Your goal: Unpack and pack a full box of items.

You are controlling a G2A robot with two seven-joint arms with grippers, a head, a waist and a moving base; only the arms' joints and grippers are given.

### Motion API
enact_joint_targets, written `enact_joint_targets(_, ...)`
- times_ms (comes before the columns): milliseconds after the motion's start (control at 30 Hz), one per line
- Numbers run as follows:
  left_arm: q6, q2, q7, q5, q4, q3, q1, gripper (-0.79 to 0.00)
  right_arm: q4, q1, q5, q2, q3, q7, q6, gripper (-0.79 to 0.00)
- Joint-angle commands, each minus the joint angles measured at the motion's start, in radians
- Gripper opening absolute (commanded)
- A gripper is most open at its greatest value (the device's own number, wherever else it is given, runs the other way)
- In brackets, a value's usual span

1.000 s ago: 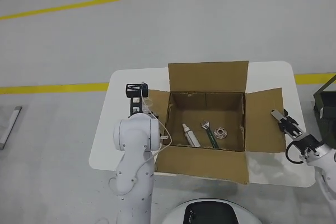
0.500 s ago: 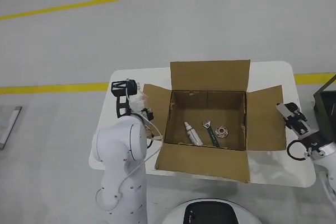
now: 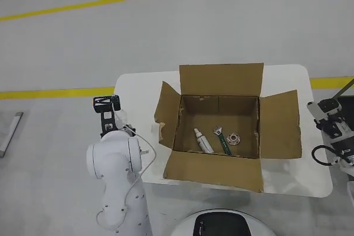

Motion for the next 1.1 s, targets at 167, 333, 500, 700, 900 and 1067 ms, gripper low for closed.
enact_joint_targets(167, -0.142, -0.032, 0.0, 0.069, 0.119, -0.026, 0.087, -0.785, -0.031, -0.015, 0.002, -0.002, 0.0, 0.003, 0.003, 0.0)
enact_joint_targets(333, -0.158, -0.04, 0.0, 0.067, 0.135, -0.025, 0.101, -0.785, -0.049, -0.022, -0.001, -0.003, 0.001, 0.004, 0.003, 0.0)
enact_joint_targets(500, -0.158, -0.04, 0.0, 0.067, 0.135, -0.025, 0.101, -0.785, -0.056, -0.033, -0.017, -0.004, 0.0, 0.001, 0.006, 0.0)
enact_joint_targets(700, -0.158, -0.04, 0.0, 0.067, 0.135, -0.025, 0.101, -0.785, -0.062, -0.05, -0.013, -0.007, -0.006, -0.004, 0.003, 0.0)
enact_joint_targets(900, -0.14, -0.036, 0.038, 0.028, 0.255, -0.057, 0.12, -0.785, -0.056, -0.065, -0.001, -0.008, 0.015, -0.005, -0.009, 0.0)
enact_joint_targets(1067, -0.126, -0.028, 0.065, -0.011, 0.363, -0.11, 0.072, -0.785, -0.054, -0.094, 0.016, -0.01, 0.033, -0.01, -0.014, 0.0)
